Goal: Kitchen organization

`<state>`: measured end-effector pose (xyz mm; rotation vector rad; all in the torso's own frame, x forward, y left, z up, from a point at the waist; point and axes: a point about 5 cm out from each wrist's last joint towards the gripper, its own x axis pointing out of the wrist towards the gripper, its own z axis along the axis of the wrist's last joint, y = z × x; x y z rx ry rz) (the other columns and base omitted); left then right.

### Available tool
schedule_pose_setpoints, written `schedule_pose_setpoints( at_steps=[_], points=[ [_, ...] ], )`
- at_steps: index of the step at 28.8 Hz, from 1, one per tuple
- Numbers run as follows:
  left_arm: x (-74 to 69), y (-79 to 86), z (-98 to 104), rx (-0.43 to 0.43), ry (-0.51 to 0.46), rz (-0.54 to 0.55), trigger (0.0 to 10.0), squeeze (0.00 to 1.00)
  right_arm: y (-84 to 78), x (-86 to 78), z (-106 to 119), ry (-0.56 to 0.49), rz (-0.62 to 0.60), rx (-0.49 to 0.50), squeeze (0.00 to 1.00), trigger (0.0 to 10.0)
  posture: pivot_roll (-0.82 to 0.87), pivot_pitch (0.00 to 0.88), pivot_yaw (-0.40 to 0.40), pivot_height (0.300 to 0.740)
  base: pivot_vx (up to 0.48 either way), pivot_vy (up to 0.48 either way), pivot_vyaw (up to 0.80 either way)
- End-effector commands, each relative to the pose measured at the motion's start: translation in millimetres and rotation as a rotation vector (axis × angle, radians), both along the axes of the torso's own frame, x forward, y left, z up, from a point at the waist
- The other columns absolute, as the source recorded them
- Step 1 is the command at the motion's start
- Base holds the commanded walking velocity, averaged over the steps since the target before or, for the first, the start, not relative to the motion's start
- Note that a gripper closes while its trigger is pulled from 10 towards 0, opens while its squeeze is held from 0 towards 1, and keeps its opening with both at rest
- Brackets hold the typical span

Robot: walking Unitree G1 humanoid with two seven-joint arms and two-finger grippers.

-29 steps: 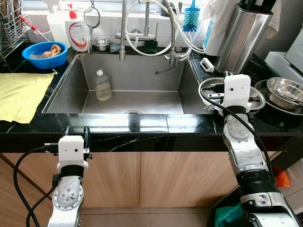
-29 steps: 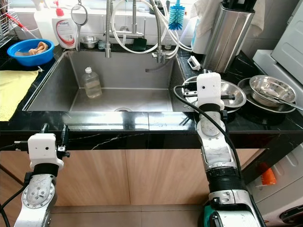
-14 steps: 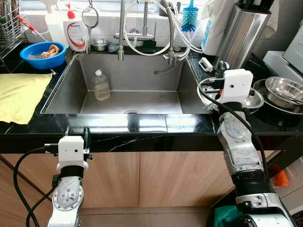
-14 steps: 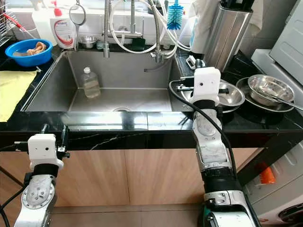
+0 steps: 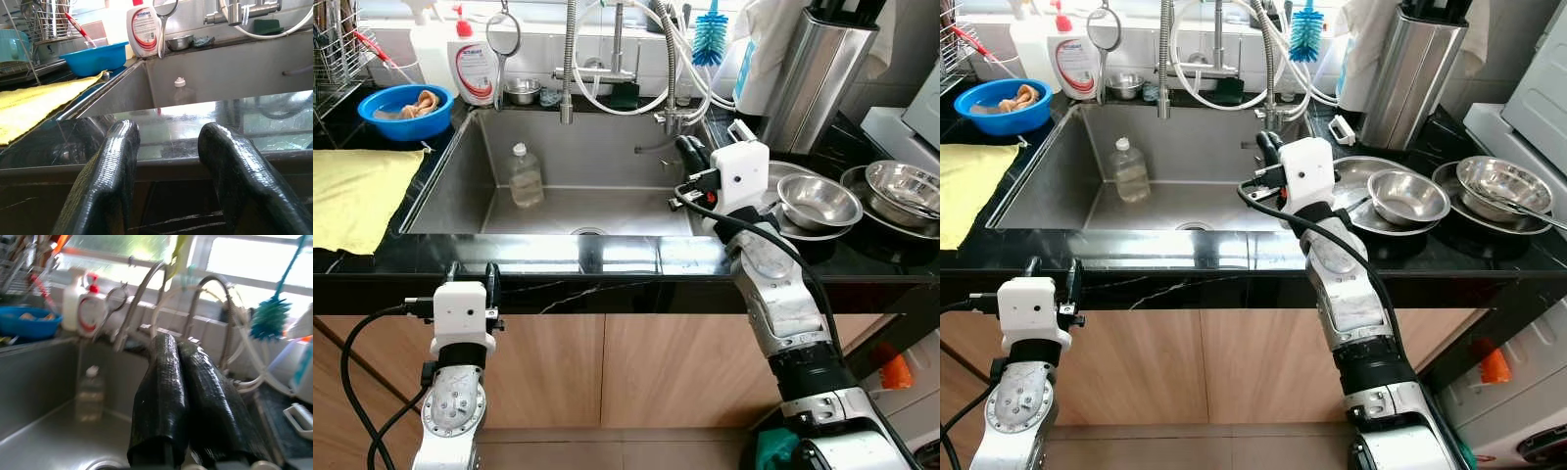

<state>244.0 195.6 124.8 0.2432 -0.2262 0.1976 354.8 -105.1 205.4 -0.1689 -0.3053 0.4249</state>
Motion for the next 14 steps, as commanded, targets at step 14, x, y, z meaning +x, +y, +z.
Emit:
schedule_pose_setpoints(
  at_steps=[14],
  points=[
    [-2.7, 0.3, -3, 0.003, 0.025, 0.001, 10.0, 0.00, 5.4, 15.9, -28, 0.224, -0.023, -0.027, 0.00, 10.0, -0.01, 0.000, -0.068, 0.740, 0.000, 0.000, 0.00]
  ],
)
